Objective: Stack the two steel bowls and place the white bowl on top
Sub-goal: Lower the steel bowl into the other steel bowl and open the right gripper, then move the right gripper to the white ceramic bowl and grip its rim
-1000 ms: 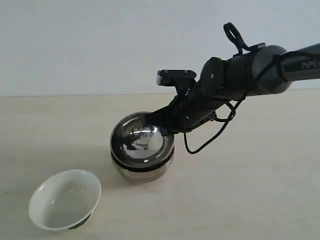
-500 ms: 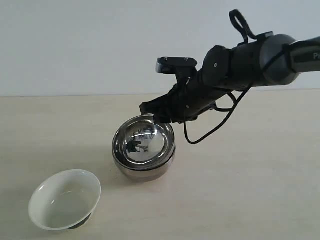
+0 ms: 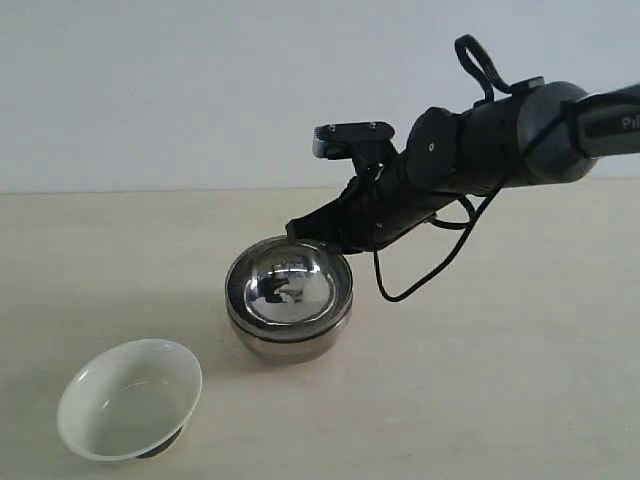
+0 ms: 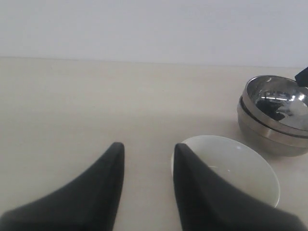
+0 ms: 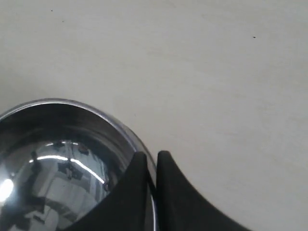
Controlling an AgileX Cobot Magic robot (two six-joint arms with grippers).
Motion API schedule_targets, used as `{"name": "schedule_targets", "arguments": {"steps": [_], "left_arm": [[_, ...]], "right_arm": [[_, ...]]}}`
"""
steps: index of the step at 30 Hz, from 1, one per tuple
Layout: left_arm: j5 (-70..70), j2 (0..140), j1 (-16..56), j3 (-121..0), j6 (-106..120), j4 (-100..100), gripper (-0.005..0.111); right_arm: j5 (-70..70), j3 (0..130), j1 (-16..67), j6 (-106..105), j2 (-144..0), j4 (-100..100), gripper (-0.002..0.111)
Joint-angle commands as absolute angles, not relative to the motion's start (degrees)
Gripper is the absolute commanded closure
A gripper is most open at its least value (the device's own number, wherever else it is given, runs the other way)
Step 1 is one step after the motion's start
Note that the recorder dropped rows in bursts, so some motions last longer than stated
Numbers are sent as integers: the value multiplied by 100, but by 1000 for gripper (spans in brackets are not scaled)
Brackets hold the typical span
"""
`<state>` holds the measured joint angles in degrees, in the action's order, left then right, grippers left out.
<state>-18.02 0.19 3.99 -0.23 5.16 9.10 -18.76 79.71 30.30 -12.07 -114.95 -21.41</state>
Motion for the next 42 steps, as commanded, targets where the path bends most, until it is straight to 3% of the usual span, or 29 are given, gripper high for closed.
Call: {"name": "schedule_targets", "arguments": {"steps": [1,14,22,25,26,28,30,42], "left_arm": [[-1807,0,383,0,542,917,74],[-1807,0,383,0,542,917,74],[-1807,0,383,0,542,917,74],[-1807,0,383,0,542,917,74],[-1807,0,383,0,542,917,74],[-1807,0,383,0,542,917,74],[-1807,0,383,0,542,917,74],[-1807,0,383,0,542,917,74]], "right_arm": [[-1844,7929,3049,-1224,-11558,-2082,108],[-1863,7953,3089,-1551,-10997,-2197,108],[-2835,7953,3945,-2894,-10160,-2197,107],[-2988,7953,4242,-3074,-10160,-2185,92],[-2986,7953,4439,-3156,-10160,-2171,72],[-3002,7953,4634,-3286,-10160,-2171,49],[-3083,7953,4833,-3383,-10173,-2171,36],[-3006,7953,6141,-4212,-11083,-1778,38]]}}
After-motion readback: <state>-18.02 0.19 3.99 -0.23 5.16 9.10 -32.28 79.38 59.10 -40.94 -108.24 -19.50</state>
